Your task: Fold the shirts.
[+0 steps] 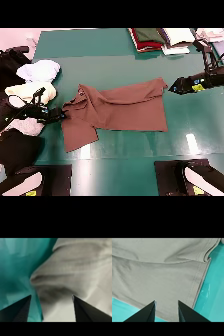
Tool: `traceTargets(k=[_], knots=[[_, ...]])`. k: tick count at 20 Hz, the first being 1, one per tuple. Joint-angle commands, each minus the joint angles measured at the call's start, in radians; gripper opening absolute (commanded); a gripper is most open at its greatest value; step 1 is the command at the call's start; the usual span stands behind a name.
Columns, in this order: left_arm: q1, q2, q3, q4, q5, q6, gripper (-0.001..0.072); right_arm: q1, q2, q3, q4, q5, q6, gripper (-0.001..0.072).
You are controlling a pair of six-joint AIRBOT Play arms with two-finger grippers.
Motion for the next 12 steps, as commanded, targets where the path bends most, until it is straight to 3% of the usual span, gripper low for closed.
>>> traceTargets(k=[1, 3, 4, 6, 7, 12], knots=[[0.011, -0.05, 0.0, -0.078, 0.043, 0.03, 0.059, 0.0, 0.0, 0.001, 0.0, 0.0, 0.0, 0.0315], [-0.014, -0.051, 0.0, -0.074, 0.048, 0.03, 0.0588, 0.0, 0.0, 0.001, 0.001, 0.0, 0.0, 0.0315], [-0.029, -0.051, 0.002, -0.075, 0.056, 0.03, 0.045, 0.0, 0.001, 0.001, 0.001, 0.001, 0.0, 0.0315], [-0.035, -0.048, 0.022, -0.076, 0.059, 0.03, 0.0091, -0.001, 0.001, 0.001, -0.004, 0.008, 0.0, 0.0315], [-0.035, -0.04, 0.046, -0.054, 0.046, 0.029, 0.0025, -0.01, 0.001, 0.0, -0.008, 0.022, 0.0, 0.0315], [-0.035, 0.073, 0.184, 0.027, -0.061, 0.031, 0.0025, -0.193, 0.002, -0.159, -0.007, 0.15, -0.021, 0.0316]])
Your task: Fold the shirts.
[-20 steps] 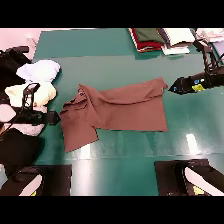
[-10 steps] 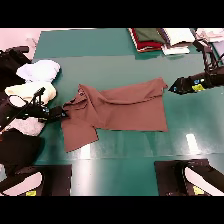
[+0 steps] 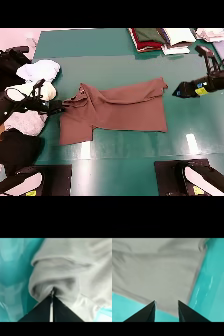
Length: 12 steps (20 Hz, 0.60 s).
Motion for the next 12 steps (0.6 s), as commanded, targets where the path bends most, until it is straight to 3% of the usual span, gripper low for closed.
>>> traceTargets(k=[1, 2, 3, 4, 6, 12], knots=[[-0.002, 0.084, 0.065, 0.035, -0.044, 0.001, 0.0025, -0.137, 0.0, -0.157, -0.002, 0.066, -0.029, 0.0356], [-0.002, 0.104, 0.066, 0.032, -0.045, 0.001, 0.0025, -0.188, 0.0, -0.231, -0.002, 0.055, -0.034, 0.0532], [-0.002, 0.114, 0.066, 0.032, -0.048, 0.001, 0.0025, -0.237, -0.001, -0.304, 0.006, 0.029, -0.034, 0.058], [-0.002, 0.113, 0.067, 0.029, -0.058, 0.0, 0.0026, -0.269, 0.0, -0.367, 0.006, -0.002, -0.036, 0.0573], [-0.002, 0.113, 0.067, 0.022, -0.062, 0.0, 0.0025, -0.293, 0.0, -0.476, 0.008, -0.061, -0.051, 0.0445], [-0.002, 0.113, 0.067, 0.013, -0.066, 0.0, 0.0025, -0.151, -0.142, -0.588, 0.217, -0.18, -0.092, 0.0445]])
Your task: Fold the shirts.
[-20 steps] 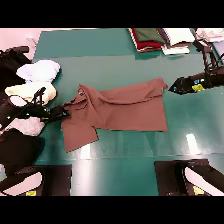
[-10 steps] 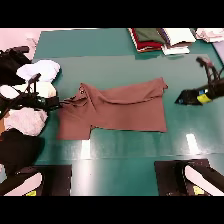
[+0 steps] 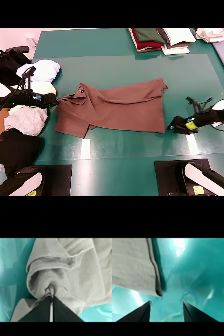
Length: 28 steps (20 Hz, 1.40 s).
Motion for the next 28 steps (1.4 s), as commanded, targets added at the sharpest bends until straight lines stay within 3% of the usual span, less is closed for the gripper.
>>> traceTargets(k=[1, 2, 5, 6, 10, 15, 19, 22, 25, 28], knots=[[0.0, 0.003, 0.002, -0.004, -0.006, 0.0, 0.0025, 0.109, -0.092, -0.037, 0.104, -0.093, -0.018, 0.0444], [0.0, 0.003, 0.002, -0.004, -0.007, -0.001, 0.0025, 0.158, -0.11, -0.019, 0.111, -0.124, -0.018, 0.0425], [0.0, 0.004, 0.004, -0.004, -0.045, -0.002, 0.0025, 0.269, -0.121, 0.068, 0.106, -0.175, -0.018, 0.008], [0.0, 0.009, 0.013, -0.003, -0.057, -0.003, 0.0025, 0.29, -0.113, 0.108, 0.101, -0.17, -0.018, 0.0018], [0.0, 0.163, 0.202, 0.0, -0.053, -0.032, 0.0024, 0.302, 0.046, 0.37, 0.102, -0.122, -0.018, 0.0017], [0.0, 0.322, 0.734, 0.001, -0.014, -0.039, 0.0025, 0.206, 0.258, 0.91, 0.1, -0.124, -0.018, 0.0017], [0.0, 0.336, 1.086, 0.005, 0.007, -0.081, 0.0024, 0.073, 0.312, 1.279, 0.1, -0.056, -0.017, 0.0016], [0.0, 0.336, 1.192, 0.005, 0.087, -0.091, 0.0023, -0.083, 0.265, 1.496, 0.103, 0.08, 0.018, 0.0016], [0.0, 0.325, 1.194, 0.005, 0.102, -0.116, 0.0023, -0.136, 0.218, 1.555, 0.103, 0.109, 0.043, 0.0015], [0.0, 0.247, 1.135, 0.003, 0.005, -0.117, 0.0023, -0.136, 0.198, 1.417, 0.111, 0.113, 0.05, 0.0015]])
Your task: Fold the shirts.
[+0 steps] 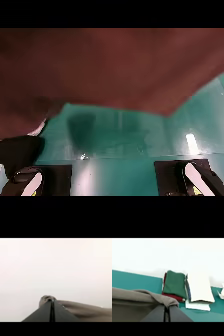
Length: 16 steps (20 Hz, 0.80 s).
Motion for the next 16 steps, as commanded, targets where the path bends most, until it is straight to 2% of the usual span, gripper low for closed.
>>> traceTargets(k=[1, 4, 8, 10, 12, 16], knots=[[0.0, -0.082, -0.057, 0.004, -0.09, -0.011, 0.0023, -0.026, -0.038, -0.095, -0.003, 0.035, 0.016, 0.0015], [0.0, -0.225, -0.208, -0.003, -0.183, -0.007, 0.0024, 0.01, -0.132, -0.239, -0.024, 0.05, 0.013, 0.0015], [-0.001, -0.484, -0.412, -0.027, -0.209, 0.027, 0.0024, 0.193, -0.338, -0.42, -0.249, 0.037, 0.012, 0.0015], [-0.024, -0.626, -0.461, -0.026, -0.196, 0.074, 0.0025, 0.261, -0.461, -0.468, -0.315, -0.011, 0.013, 0.0015], [-0.059, -0.76, -0.467, -0.025, -0.153, 0.134, 0.0024, 0.29, -0.584, -0.472, -0.315, -0.06, 0.021, 0.0015], [-0.082, -0.892, -0.466, -0.026, -0.04, 0.138, 0.0024, 0.308, -0.741, -0.406, -0.316, -0.126, 0.024, 0.0015]])
